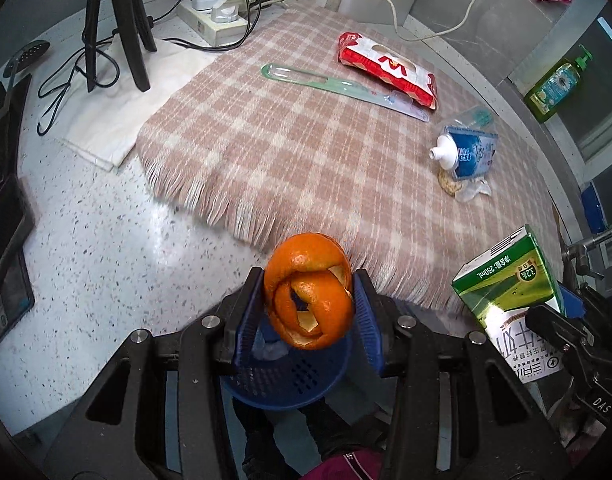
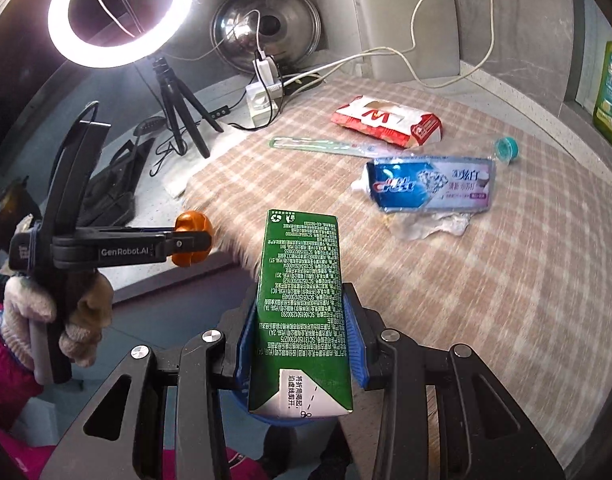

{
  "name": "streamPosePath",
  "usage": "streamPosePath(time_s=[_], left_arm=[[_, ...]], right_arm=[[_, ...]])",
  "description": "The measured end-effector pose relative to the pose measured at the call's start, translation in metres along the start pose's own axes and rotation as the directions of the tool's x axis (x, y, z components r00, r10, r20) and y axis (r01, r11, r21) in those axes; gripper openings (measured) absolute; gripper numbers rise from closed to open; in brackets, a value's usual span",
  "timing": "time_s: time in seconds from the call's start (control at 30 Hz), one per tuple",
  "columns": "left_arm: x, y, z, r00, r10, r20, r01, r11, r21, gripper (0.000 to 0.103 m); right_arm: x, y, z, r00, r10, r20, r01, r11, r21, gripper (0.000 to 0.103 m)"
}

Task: Collect trash
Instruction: 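Carry the orange peel and milk carton down over the blue basket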

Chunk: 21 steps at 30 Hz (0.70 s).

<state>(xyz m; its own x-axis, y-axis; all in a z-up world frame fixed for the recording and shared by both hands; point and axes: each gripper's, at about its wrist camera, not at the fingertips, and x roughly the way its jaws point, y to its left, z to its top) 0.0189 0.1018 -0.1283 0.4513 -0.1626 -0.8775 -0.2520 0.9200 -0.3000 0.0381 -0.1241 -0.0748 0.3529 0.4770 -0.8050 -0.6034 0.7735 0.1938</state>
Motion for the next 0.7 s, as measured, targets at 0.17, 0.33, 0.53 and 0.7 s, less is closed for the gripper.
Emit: streamPosePath(time_s=[0.17,0.33,0.53,0.7], left_arm=[[0.002,0.009,-0.025,0.999,-0.008,-0.031,0.008,1.0,-0.012,0.045],[0.008,0.016,-0.049,0.998,-0.01,-0.068,0.009,1.0,-0.021,0.045],[0.021,0.026,-0.071,0.994,-0.004,-0.112,0.001,1.0,-0.03,0.045],[0.034,0.033,-0.087,0.989,0.006,-0.149,-0.01,1.0,-0.029,0.045]], right_arm=[[0.004,0.014,-0.017,1.0,0.018,-0.023,-0.017,1.0,0.018,0.036],[0.014,0.025,-0.035,0.998,0.023,-0.053,-0.021,0.999,0.027,0.036],[0.032,0.035,-0.054,0.995,0.022,-0.101,-0.018,0.999,0.036,0.036],[0.043,0.039,-0.065,0.992,0.019,-0.124,-0.013,0.999,0.047,0.036]])
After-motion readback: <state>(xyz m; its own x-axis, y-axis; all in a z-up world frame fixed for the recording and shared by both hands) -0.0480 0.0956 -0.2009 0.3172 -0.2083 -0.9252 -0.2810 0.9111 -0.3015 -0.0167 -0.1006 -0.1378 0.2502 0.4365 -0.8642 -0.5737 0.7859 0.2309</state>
